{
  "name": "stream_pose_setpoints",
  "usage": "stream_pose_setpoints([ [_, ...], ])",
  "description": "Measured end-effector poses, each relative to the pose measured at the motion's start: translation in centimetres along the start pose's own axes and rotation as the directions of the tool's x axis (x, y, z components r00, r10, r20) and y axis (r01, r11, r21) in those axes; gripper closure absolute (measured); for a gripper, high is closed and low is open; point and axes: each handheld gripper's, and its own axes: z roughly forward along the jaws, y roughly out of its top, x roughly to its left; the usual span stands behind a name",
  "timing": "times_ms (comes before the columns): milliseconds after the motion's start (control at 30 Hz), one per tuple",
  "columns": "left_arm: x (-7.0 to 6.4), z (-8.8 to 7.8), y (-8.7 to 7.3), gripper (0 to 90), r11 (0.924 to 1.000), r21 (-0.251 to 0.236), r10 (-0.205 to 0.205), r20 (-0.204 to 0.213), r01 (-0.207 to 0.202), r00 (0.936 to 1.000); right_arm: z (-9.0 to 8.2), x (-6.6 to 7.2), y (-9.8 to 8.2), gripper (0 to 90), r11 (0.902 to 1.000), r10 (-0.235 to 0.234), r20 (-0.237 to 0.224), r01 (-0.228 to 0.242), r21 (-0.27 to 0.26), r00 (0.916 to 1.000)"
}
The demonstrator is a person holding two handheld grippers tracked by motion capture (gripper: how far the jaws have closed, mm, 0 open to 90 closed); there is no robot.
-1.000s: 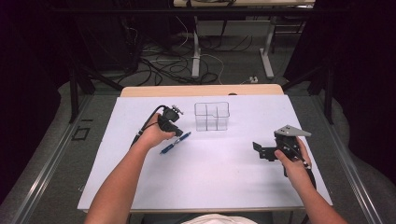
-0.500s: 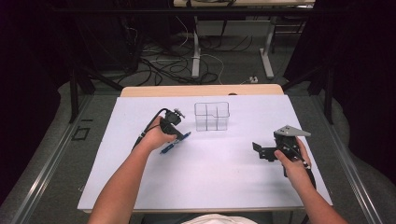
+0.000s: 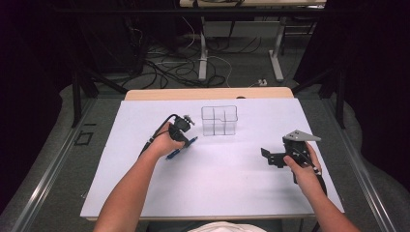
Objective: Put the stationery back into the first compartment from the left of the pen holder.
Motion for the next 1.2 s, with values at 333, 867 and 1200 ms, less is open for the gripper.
stream_pose_setpoints([
  [333, -0.2, 0.0, 0.1, 79.3, 0.9999, 0.005, 0.01, -0.012, -0.01, 0.9999, 0.1, 0.0, 0.0, 0.0, 1.0, 0.0, -0.009, 0.0, 0.001, 1.0],
  [867, 0.0, -1.1, 0.1, 79.5, 0.9976, -0.06, -0.036, -0.015, 0.036, 0.9992, 0.0, -0.2, 0.0, 0.2, 1.0, -0.002, 0.004, 0.002, 0.003, 1.0],
  [1200, 0.2, -2.6, -0.1, 79.5, 0.9872, -0.15, -0.057, -0.003, 0.056, 0.9984, 0.0, -0.2, 0.0, 0.5, 1.0, -0.005, 0.006, 0.005, 0.002, 1.0],
])
